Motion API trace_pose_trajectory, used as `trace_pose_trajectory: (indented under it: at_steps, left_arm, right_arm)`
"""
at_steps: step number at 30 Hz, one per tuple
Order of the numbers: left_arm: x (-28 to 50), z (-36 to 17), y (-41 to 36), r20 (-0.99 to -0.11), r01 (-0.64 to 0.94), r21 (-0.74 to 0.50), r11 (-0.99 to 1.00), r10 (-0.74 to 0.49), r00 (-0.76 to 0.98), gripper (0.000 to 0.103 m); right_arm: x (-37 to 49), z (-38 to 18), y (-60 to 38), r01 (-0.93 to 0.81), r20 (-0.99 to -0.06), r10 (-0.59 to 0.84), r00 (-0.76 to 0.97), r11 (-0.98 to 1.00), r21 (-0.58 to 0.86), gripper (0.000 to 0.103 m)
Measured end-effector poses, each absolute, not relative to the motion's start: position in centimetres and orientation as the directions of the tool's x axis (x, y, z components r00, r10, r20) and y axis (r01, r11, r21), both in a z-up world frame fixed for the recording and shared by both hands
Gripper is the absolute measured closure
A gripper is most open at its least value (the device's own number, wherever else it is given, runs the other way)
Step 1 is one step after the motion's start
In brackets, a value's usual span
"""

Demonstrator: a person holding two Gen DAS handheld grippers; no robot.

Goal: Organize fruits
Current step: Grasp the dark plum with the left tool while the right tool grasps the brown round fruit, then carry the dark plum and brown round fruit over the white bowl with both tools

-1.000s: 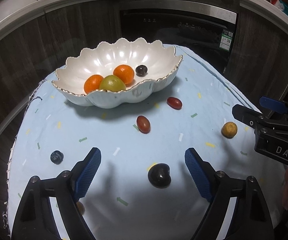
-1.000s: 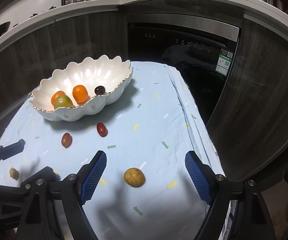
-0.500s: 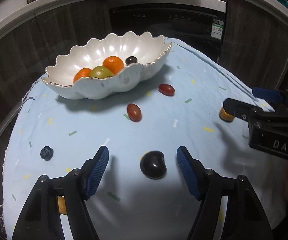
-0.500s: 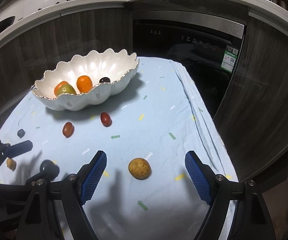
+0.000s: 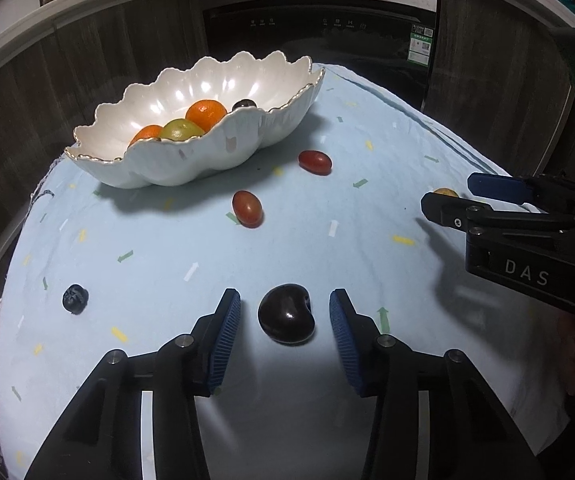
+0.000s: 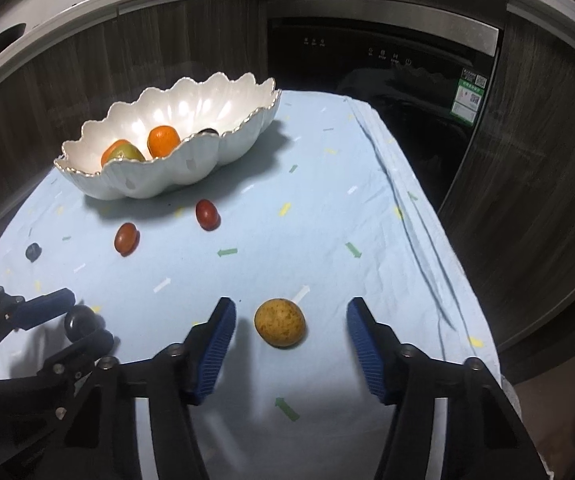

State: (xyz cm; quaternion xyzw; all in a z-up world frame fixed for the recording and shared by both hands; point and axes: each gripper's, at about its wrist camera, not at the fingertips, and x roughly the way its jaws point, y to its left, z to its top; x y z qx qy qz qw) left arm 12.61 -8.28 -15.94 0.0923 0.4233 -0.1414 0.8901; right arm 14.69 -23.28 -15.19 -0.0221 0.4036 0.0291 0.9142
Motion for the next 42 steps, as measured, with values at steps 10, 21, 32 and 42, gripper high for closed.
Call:
trace_pose_trajectory:
  at_steps: [10,21,32,42]
  left_arm:
    - [12.3,-16.1,-8.5,-0.776,0.353,0.035,0.935,-0.197,0.6,0.069]
    - [12.6,-16.0,-8.1,-0.775,0.328,0.044,0.944,-0.175,0.607,0.077]
    - [13.4,-15.4,-7.0,-0.772,0.267,0.053,0.962,-0.13,0.622,0.077]
    - [14.1,-14.1,-5.9,-0.755,0.217,0.048,0.975,-0.107,0.647,0.077]
  right_arm:
    - [15.4,-16.3,-22.9,-0.091,-0.771,0.045,0.636,0.996,-0.017,0.069]
    - [15.3,-16.4,-22.8,-0.095,-0.768,0.05,0.639,0.995,-0.015,0.075]
    - [15.1,-15.8,-22.5,-0.109,-0.761,0.055,0.647,0.994,-0.02,0.075]
    - [15.0,-14.6,-21.6,-0.131,-0.758,0.07,0.649,0.991,-0.02,0.075]
